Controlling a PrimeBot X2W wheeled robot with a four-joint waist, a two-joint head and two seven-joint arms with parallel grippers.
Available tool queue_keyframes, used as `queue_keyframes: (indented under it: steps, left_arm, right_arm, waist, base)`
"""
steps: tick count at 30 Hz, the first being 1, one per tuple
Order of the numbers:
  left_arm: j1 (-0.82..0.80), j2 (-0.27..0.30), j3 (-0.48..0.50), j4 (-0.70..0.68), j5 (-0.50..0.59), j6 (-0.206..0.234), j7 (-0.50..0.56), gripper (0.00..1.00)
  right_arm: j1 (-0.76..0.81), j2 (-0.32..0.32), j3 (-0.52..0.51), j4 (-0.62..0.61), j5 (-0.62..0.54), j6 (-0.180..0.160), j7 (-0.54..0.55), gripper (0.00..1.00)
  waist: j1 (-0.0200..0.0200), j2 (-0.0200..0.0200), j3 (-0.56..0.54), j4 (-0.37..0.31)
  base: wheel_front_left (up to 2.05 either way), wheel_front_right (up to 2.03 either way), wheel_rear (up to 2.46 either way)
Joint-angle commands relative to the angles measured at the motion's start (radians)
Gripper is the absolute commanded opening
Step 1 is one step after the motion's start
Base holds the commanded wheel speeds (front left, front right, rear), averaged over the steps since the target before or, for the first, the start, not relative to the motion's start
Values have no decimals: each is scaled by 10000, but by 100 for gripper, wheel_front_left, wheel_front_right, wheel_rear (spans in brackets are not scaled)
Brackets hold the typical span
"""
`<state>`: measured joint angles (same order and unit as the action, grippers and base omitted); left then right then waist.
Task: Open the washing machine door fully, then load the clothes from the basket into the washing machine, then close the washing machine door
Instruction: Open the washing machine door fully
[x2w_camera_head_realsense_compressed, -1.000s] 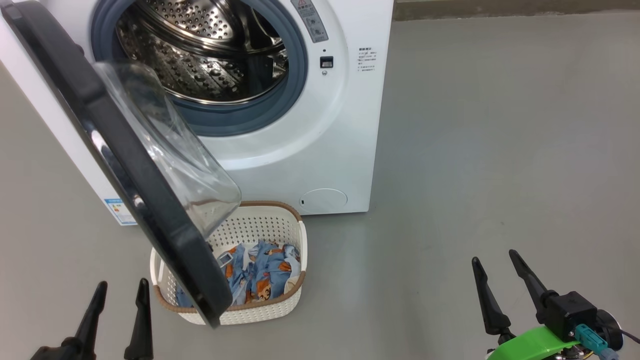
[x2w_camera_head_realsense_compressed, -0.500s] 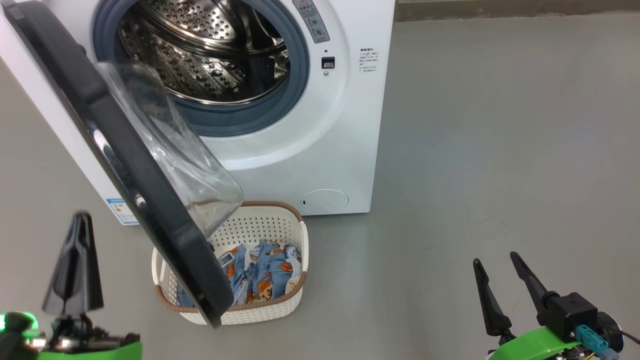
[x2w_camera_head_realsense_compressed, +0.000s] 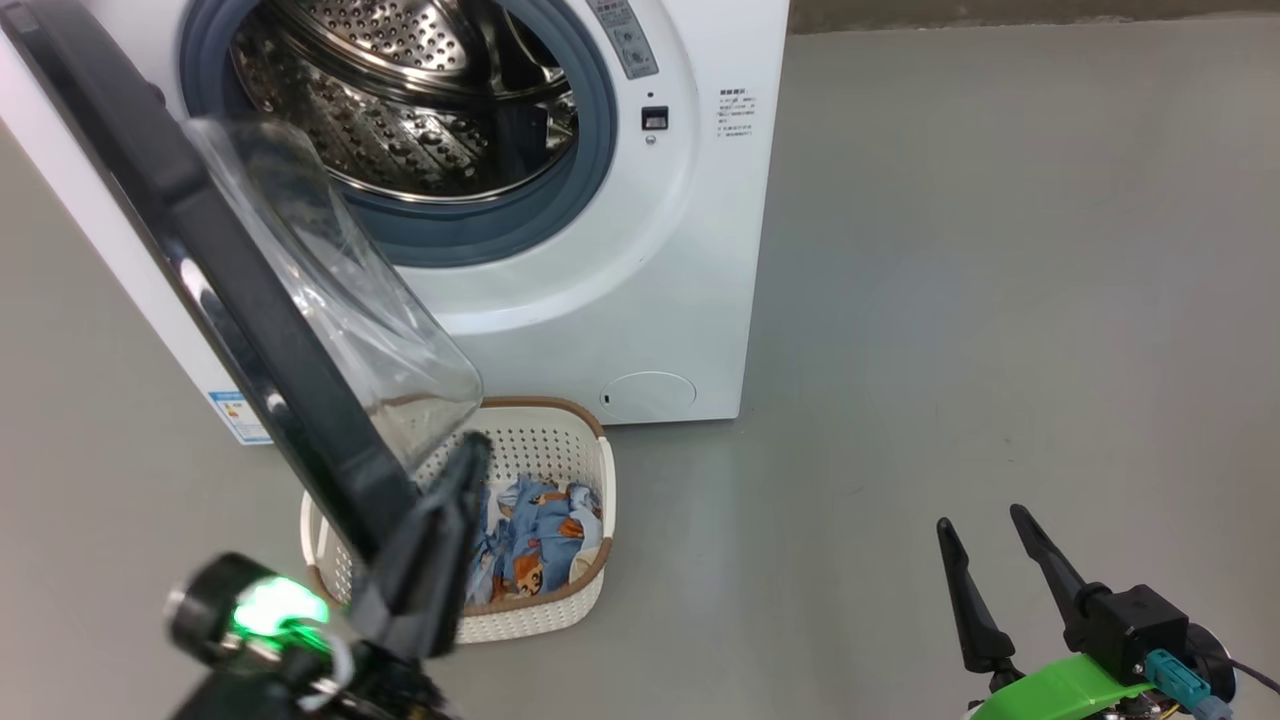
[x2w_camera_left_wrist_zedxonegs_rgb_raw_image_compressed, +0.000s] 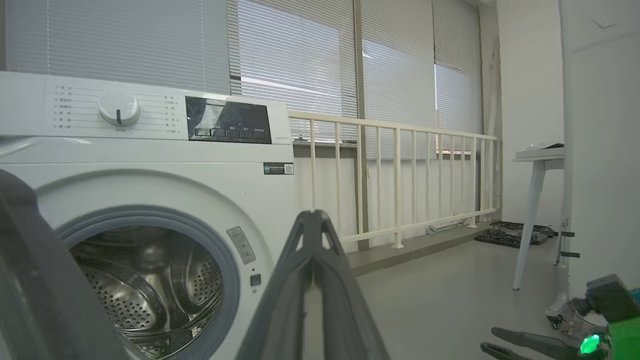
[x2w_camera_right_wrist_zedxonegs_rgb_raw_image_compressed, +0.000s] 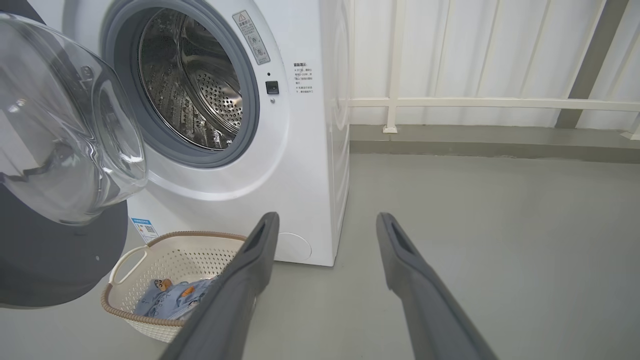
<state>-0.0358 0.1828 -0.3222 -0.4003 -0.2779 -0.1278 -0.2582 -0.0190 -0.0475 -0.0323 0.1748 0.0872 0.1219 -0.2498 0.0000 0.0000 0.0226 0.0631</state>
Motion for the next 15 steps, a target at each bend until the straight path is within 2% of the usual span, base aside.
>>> queue_keyframes:
  steps: [1,9,15]
  left_arm:
    - [-311,156,-151,144,-146,-29,-36,0]
    - [-161,80,-1242,1458,-491,-29,-36,0]
    - [-218,44,-1368,2780,-872,-29,-36,0]
  right_arm:
    - [-262,-28,343,-210,152,88,-120,100]
    - [-319,-28,403,-187,171,88,-120,100]
    - [-359,-28,401,-120,173,88,-120,100]
  waist:
    - [0,0,27,-22]
    - [0,0,88,-70]
    - [0,0,162,-142]
  base:
    - [0,0,0]
    - [0,0,0]
    - [0,0,0]
